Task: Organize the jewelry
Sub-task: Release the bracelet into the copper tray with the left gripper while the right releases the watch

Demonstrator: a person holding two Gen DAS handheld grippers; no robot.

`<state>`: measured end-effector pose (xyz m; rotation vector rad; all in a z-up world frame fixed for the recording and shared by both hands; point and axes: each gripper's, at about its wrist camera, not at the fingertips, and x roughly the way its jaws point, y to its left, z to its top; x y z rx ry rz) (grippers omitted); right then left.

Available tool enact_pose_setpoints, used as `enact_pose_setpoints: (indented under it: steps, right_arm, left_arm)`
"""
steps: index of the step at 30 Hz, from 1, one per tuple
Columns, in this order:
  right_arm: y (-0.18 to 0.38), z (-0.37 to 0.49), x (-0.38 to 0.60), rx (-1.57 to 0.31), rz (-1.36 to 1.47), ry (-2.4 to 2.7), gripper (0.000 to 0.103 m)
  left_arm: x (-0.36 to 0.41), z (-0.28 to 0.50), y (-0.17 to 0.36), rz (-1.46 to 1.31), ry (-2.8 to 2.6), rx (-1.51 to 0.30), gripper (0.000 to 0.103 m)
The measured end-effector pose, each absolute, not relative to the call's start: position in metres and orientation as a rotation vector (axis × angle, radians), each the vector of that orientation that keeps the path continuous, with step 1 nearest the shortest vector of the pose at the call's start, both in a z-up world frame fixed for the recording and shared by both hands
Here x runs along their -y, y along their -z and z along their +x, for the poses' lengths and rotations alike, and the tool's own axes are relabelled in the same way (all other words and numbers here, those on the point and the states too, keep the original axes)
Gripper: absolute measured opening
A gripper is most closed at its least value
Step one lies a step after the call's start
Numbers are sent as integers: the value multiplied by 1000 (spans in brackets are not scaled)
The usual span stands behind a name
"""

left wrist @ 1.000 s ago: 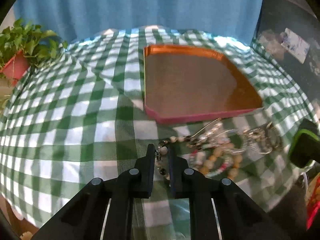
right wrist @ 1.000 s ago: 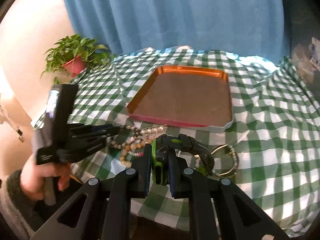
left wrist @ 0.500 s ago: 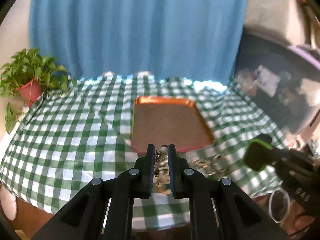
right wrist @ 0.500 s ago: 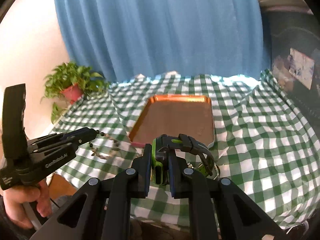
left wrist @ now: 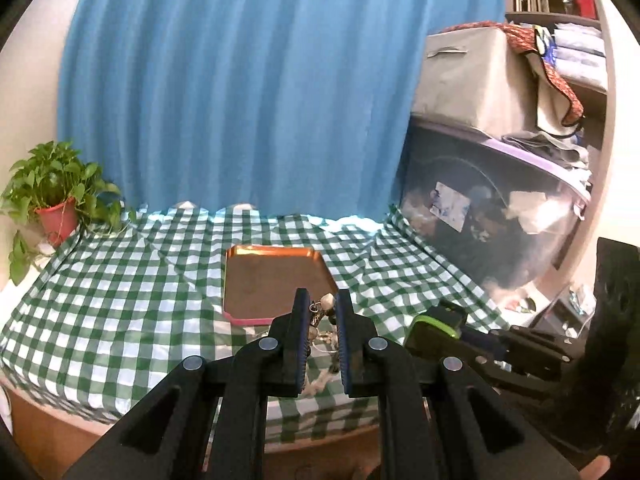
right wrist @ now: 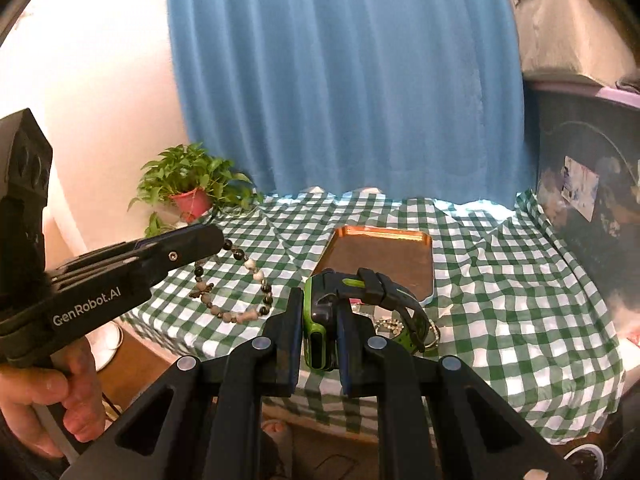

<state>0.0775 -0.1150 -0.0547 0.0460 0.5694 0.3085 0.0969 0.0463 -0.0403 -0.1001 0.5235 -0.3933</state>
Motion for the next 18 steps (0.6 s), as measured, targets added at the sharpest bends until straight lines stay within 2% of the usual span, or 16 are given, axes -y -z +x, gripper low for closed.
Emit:
enact_pose_setpoints:
  steps: [9,18]
  right_arm:
    - [53,82,116,-568,-8,-284,13]
    - [87,145,135,-648,56,-290,13]
  left_arm:
    - [-35,105,51,-94,402,-549,13]
    - [-18,176,92,-81,398,-645,13]
